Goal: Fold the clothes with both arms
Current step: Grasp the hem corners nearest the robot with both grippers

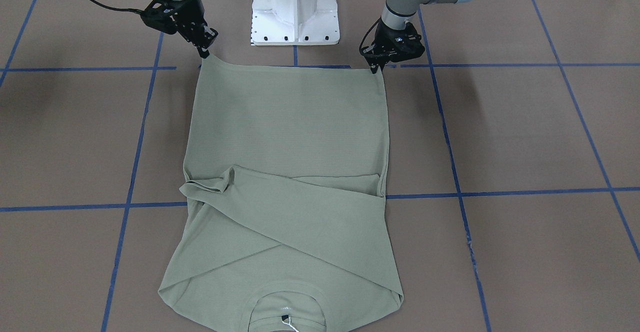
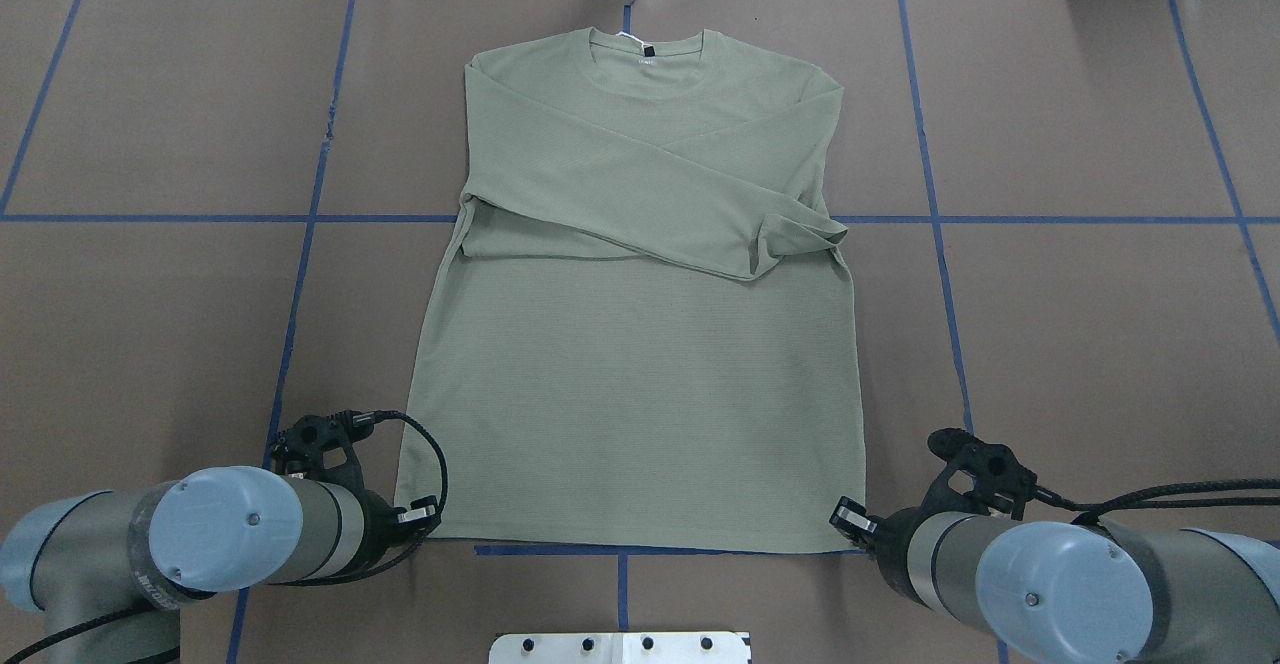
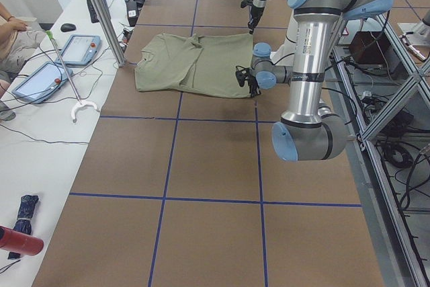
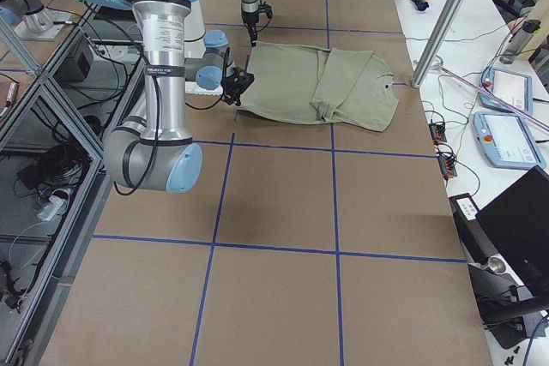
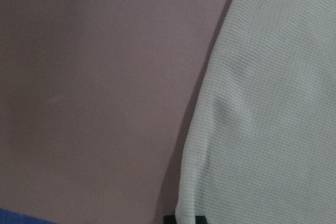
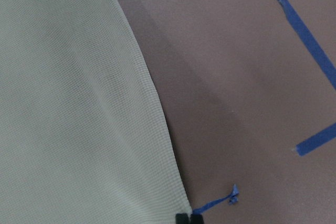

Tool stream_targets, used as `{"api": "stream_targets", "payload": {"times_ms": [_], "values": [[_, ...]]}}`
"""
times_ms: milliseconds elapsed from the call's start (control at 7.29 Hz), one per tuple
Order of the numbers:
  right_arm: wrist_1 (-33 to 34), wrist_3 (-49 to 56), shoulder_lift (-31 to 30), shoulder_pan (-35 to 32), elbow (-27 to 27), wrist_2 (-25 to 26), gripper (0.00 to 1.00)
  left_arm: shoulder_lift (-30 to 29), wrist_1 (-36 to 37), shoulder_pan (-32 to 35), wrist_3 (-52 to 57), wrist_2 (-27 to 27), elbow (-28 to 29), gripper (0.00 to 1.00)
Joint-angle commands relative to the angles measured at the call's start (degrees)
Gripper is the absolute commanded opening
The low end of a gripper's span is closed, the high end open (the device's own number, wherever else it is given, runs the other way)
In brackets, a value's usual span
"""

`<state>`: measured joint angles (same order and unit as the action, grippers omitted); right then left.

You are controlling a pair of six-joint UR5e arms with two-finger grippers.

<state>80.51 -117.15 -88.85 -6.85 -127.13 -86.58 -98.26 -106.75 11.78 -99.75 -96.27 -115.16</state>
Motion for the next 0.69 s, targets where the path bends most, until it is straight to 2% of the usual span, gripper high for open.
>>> {"api": "stream_targets", "payload": {"times_ms": [0,137,274,549], "values": [[0.0,0.0,0.0,0.0,0.0,0.0,0.00,0.0,0.8,-0.3,0.0,0.0,-0.3,0.26],[0.0,0.0,0.0,0.0,0.0,0.0,0.00,0.0,0.8,-0.3,0.0,0.0,-0.3,0.11],[0.0,0.0,0.0,0.0,0.0,0.0,0.00,0.0,0.8,-0.3,0.0,0.1,-0.3,0.00],[0.0,0.0,0.0,-0.1,0.0,0.0,0.00,0.1,0.8,-0.3,-0.2,0.6,-2.2,0.00]]}}
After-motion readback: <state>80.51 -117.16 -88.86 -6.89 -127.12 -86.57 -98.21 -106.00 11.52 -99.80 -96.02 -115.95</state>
